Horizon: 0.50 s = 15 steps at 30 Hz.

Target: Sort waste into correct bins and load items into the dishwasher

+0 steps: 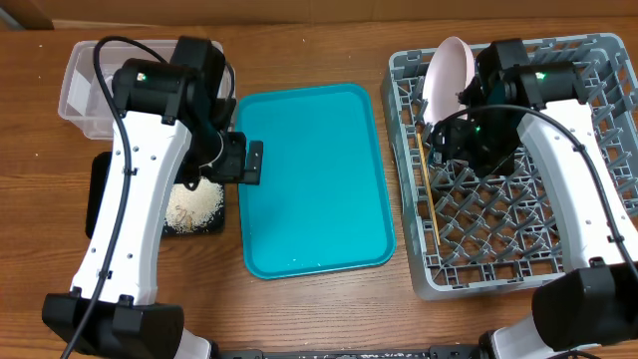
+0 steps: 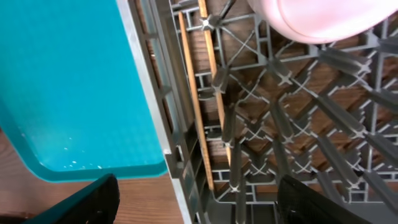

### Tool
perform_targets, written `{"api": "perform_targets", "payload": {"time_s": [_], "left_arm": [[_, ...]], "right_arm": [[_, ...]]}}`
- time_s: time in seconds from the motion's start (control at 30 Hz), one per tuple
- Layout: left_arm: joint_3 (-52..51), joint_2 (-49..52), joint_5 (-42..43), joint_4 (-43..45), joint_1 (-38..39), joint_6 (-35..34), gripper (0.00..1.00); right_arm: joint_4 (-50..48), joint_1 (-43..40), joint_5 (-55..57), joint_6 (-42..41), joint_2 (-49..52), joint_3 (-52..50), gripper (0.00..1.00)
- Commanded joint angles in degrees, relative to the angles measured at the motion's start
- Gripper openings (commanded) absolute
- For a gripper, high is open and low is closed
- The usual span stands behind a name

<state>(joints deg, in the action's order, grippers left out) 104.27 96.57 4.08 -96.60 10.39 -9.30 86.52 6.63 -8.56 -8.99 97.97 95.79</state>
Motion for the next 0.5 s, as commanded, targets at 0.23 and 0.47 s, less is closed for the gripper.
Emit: {"api": "perform_targets", "payload": {"time_s": [0.23, 0.47], "left_arm": [[-16.35, -25.14, -4.70, 13.40, -0.17, -2.47, 1.00], [-36.02, -52.35, -8.37, 30.27, -0.20, -2.73, 1.00]], "right_arm": [[-12.92, -0.24, 3.43, 0.04, -25.66, -15.91, 0.91], [-28.26, -0.24, 6.01, 0.02, -49.20, -33.68, 1.00]]}}
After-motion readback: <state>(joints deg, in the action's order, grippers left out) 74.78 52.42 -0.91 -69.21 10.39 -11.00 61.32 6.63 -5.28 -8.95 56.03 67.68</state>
